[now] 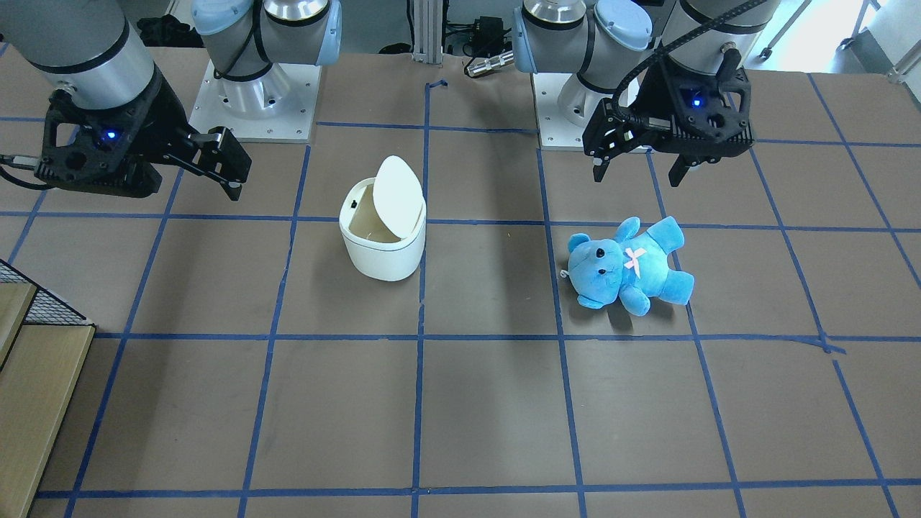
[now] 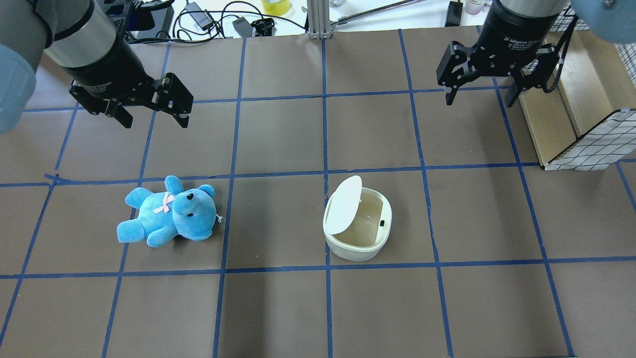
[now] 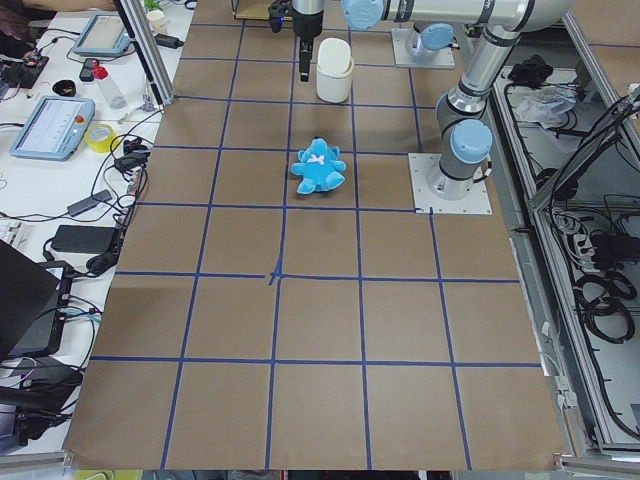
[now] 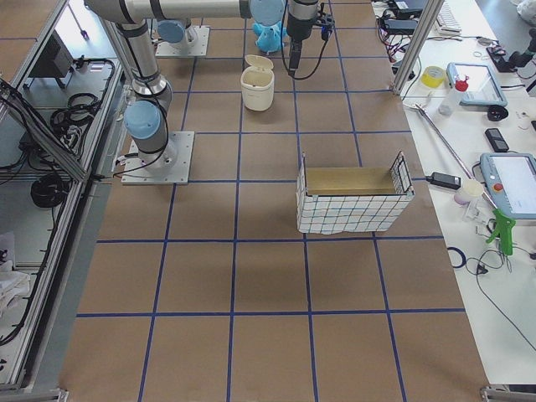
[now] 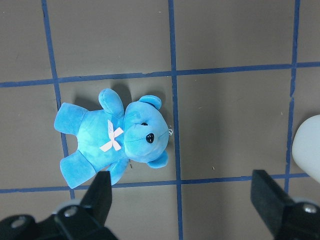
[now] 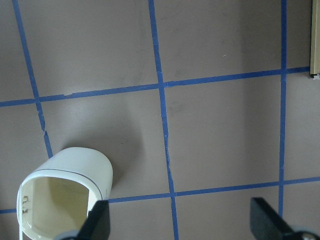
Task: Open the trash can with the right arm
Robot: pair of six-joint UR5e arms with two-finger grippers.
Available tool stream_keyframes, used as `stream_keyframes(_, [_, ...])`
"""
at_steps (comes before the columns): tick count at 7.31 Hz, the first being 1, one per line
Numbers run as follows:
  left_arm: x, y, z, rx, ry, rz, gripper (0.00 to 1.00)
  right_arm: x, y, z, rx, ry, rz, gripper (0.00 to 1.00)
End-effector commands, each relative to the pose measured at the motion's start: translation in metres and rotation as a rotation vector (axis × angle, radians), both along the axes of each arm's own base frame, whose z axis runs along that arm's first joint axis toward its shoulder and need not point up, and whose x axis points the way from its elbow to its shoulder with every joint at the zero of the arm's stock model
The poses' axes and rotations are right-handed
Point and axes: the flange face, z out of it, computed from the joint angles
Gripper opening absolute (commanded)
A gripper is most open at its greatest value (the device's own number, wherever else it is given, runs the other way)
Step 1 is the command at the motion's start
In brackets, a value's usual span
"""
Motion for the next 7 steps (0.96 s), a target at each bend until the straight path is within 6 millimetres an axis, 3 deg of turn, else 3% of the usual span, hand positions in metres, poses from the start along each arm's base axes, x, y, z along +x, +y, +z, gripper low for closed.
stream_keyframes(1, [0.0001, 0.0, 0.0, 0.0, -0.001, 0.0, 1.0, 0.0095, 0.0019, 0.0013, -0.005, -0.03, -0.008, 1.0])
stream_keyframes(7, [0.0001, 0.0, 0.0, 0.0, -0.001, 0.0, 1.0, 0.0074, 0.0003, 0.0008, -0.008, -0.01, -0.001, 1.0])
